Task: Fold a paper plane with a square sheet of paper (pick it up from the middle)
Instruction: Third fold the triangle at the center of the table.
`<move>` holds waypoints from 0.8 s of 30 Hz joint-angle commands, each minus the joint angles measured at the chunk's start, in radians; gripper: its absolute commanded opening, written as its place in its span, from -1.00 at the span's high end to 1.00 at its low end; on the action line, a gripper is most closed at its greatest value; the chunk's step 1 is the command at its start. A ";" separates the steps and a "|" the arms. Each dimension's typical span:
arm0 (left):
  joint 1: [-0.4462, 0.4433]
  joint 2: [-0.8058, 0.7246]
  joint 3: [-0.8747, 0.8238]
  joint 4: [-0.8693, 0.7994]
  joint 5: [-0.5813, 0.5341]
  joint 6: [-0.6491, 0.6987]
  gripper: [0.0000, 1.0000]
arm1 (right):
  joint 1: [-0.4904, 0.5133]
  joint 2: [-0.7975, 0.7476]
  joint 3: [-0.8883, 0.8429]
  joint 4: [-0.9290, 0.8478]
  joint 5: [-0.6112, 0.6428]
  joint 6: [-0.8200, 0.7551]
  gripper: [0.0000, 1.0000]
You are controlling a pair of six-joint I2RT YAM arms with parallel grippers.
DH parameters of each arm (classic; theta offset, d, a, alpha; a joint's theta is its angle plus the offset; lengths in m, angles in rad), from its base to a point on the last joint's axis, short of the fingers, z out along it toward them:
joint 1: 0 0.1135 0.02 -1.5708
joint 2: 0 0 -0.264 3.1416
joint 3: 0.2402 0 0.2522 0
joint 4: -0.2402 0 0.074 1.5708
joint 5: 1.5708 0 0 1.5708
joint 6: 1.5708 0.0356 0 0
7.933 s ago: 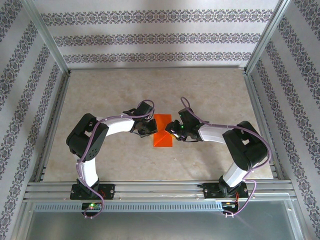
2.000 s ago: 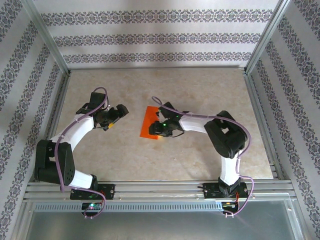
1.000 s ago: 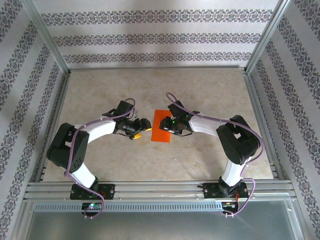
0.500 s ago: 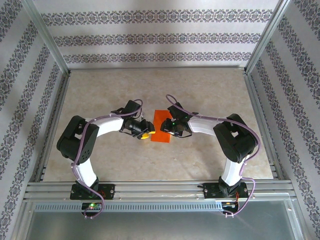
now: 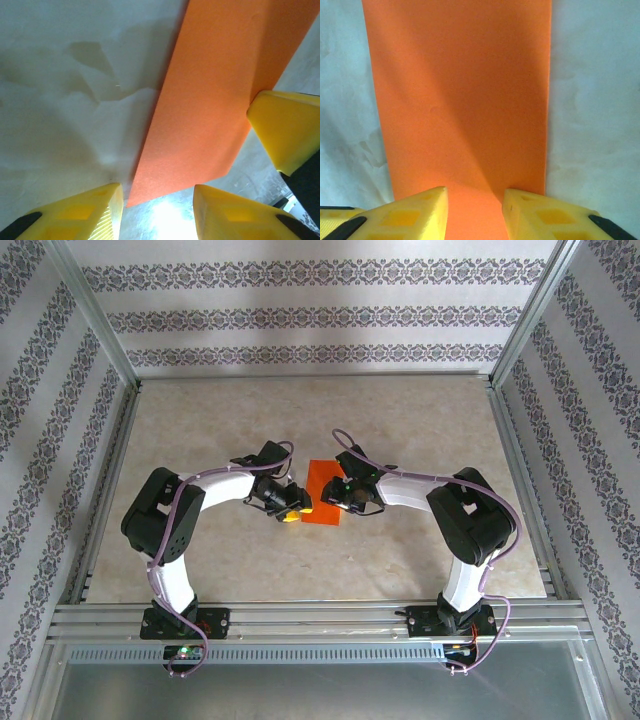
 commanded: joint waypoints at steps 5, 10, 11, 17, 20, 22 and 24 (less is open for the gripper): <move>-0.018 0.035 0.031 -0.033 0.012 0.027 0.20 | -0.004 0.050 -0.047 -0.049 0.007 0.013 0.21; -0.022 0.044 0.043 -0.036 0.021 0.034 0.22 | -0.011 0.055 -0.057 -0.023 -0.021 0.019 0.21; -0.024 0.047 0.046 -0.038 0.021 0.035 0.22 | -0.013 0.056 -0.059 -0.018 -0.026 0.021 0.21; -0.033 0.060 0.058 -0.059 0.007 0.043 0.22 | -0.022 0.054 -0.072 -0.001 -0.036 0.029 0.21; -0.041 0.066 0.073 -0.083 -0.009 0.051 0.21 | -0.023 0.054 -0.074 -0.002 -0.035 0.031 0.21; -0.044 0.067 0.079 -0.088 -0.008 0.056 0.20 | -0.024 0.053 -0.077 -0.003 -0.032 0.030 0.21; -0.044 0.054 0.084 -0.089 -0.007 0.058 0.21 | -0.025 0.051 -0.079 -0.006 -0.029 0.029 0.22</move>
